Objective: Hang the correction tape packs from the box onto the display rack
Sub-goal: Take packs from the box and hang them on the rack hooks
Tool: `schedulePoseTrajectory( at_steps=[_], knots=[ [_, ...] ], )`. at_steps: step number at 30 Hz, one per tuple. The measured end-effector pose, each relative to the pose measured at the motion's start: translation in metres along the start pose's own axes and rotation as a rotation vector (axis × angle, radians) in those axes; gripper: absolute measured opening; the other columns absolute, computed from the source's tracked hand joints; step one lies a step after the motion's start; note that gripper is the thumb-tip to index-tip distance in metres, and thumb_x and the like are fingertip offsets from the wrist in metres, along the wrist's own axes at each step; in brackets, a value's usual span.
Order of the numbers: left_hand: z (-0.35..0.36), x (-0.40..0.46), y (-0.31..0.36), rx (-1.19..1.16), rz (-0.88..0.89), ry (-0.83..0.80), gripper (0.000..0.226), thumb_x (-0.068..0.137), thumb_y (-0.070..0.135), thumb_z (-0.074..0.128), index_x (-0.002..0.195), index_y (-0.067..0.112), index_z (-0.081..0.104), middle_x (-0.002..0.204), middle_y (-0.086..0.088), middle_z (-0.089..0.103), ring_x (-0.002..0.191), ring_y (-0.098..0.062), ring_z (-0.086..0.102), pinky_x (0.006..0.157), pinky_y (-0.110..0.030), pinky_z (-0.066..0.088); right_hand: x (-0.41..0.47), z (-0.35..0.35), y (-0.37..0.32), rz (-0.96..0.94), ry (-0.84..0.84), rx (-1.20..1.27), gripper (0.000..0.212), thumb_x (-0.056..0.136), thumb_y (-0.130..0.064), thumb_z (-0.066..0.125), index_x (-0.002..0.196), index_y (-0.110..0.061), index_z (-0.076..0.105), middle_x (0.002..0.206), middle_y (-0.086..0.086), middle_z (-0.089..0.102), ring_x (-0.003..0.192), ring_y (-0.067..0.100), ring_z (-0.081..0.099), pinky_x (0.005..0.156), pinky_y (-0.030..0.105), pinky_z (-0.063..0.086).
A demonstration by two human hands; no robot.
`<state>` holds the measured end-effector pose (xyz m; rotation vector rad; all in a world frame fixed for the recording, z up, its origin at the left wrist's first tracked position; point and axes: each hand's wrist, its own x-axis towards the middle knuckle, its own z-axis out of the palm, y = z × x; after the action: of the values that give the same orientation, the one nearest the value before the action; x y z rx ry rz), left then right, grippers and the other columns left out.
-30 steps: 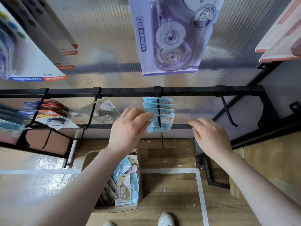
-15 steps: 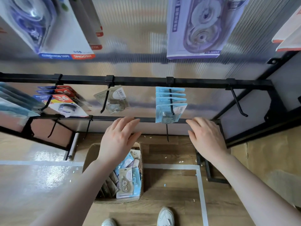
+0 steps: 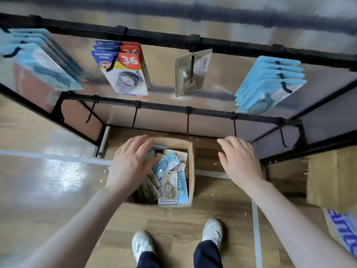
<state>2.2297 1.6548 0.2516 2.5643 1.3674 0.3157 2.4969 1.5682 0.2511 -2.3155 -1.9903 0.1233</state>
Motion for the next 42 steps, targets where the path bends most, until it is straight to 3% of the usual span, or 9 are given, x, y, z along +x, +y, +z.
schedulePoseTrajectory(
  at_steps=[8, 11, 14, 18, 21, 25, 28, 34, 42],
  knots=[
    [0.002, -0.047, -0.066, 0.073, -0.077, -0.134, 0.049, 0.085, 0.045, 0.049, 0.119, 0.011, 0.058, 0.123, -0.009, 0.058, 0.113, -0.030, 0.054, 0.089, -0.042, 0.048, -0.003, 0.030, -0.070, 0.015, -0.095, 0.012, 0.033, 0.079, -0.010, 0.070, 0.111, -0.009, 0.065, 0.101, 0.008, 0.065, 0.094, 0.029, 0.062, 0.083, 0.041, 0.050],
    [0.010, -0.057, -0.081, 0.076, -0.101, -0.133, 0.049, 0.078, 0.034, 0.072, 0.119, 0.012, 0.058, 0.125, -0.010, 0.057, 0.115, -0.032, 0.054, 0.089, -0.044, 0.048, 0.001, 0.045, -0.084, -0.001, -0.162, 0.014, 0.033, 0.089, -0.015, 0.058, 0.122, -0.012, 0.059, 0.112, 0.006, 0.061, 0.106, 0.028, 0.056, 0.093, 0.041, 0.042],
    [0.028, -0.064, -0.094, 0.109, -0.121, -0.156, 0.054, 0.072, 0.033, 0.077, 0.118, 0.012, 0.059, 0.123, -0.010, 0.059, 0.113, -0.031, 0.057, 0.085, -0.043, 0.050, 0.007, 0.070, -0.091, -0.049, -0.217, 0.003, 0.036, 0.094, -0.020, 0.049, 0.129, -0.015, 0.052, 0.123, 0.003, 0.056, 0.116, 0.023, 0.050, 0.101, 0.037, 0.036],
    [0.088, -0.073, -0.118, 0.131, -0.128, -0.196, 0.057, 0.071, 0.033, 0.078, 0.119, 0.011, 0.059, 0.124, -0.011, 0.059, 0.114, -0.032, 0.056, 0.083, -0.045, 0.051, 0.021, 0.126, -0.087, -0.104, -0.253, -0.042, 0.039, 0.095, -0.022, 0.046, 0.134, -0.017, 0.047, 0.130, 0.003, 0.050, 0.122, 0.022, 0.044, 0.105, 0.035, 0.032],
    [0.150, -0.072, -0.137, 0.160, -0.141, -0.241, 0.060, 0.074, 0.035, 0.074, 0.126, 0.012, 0.054, 0.131, -0.011, 0.054, 0.123, -0.031, 0.050, 0.091, -0.046, 0.047, 0.033, 0.183, -0.080, -0.120, -0.250, -0.054, 0.042, 0.096, -0.024, 0.045, 0.137, -0.018, 0.044, 0.135, 0.003, 0.047, 0.127, 0.022, 0.041, 0.107, 0.035, 0.030],
    [0.236, -0.062, -0.156, 0.184, -0.113, -0.278, 0.065, 0.090, 0.042, 0.054, 0.145, 0.020, 0.029, 0.153, -0.003, 0.025, 0.142, -0.022, 0.017, 0.113, -0.038, 0.022, 0.048, 0.259, -0.070, -0.171, -0.223, -0.072, 0.044, 0.096, -0.024, 0.047, 0.139, -0.019, 0.041, 0.137, 0.004, 0.045, 0.128, 0.022, 0.040, 0.107, 0.035, 0.030],
    [0.292, -0.053, -0.172, 0.201, -0.075, -0.299, 0.067, 0.091, 0.042, 0.052, 0.147, 0.021, 0.022, 0.155, -0.003, 0.020, 0.143, -0.020, 0.013, 0.115, -0.034, 0.015, 0.060, 0.306, -0.063, -0.214, -0.188, -0.109, 0.041, 0.096, -0.025, 0.046, 0.136, -0.019, 0.042, 0.131, 0.004, 0.048, 0.124, 0.023, 0.043, 0.104, 0.037, 0.033],
    [0.364, -0.032, -0.199, 0.175, -0.134, -0.391, 0.073, 0.093, 0.041, 0.050, 0.149, 0.021, 0.007, 0.155, -0.004, 0.012, 0.141, -0.022, 0.017, 0.111, -0.031, 0.022, 0.085, 0.363, -0.056, -0.293, -0.109, -0.168, 0.029, 0.095, -0.022, 0.045, 0.124, -0.017, 0.048, 0.120, 0.003, 0.050, 0.114, 0.024, 0.045, 0.097, 0.036, 0.038],
    [0.392, -0.022, -0.216, 0.102, -0.241, -0.489, 0.076, 0.087, 0.039, 0.060, 0.147, 0.017, 0.018, 0.140, -0.007, 0.039, 0.125, -0.025, 0.041, 0.099, -0.035, 0.040, 0.097, 0.376, -0.065, -0.336, -0.101, -0.219, 0.026, 0.093, -0.013, 0.047, 0.118, -0.017, 0.048, 0.114, 0.003, 0.050, 0.109, 0.024, 0.046, 0.090, 0.034, 0.036]
  ],
)
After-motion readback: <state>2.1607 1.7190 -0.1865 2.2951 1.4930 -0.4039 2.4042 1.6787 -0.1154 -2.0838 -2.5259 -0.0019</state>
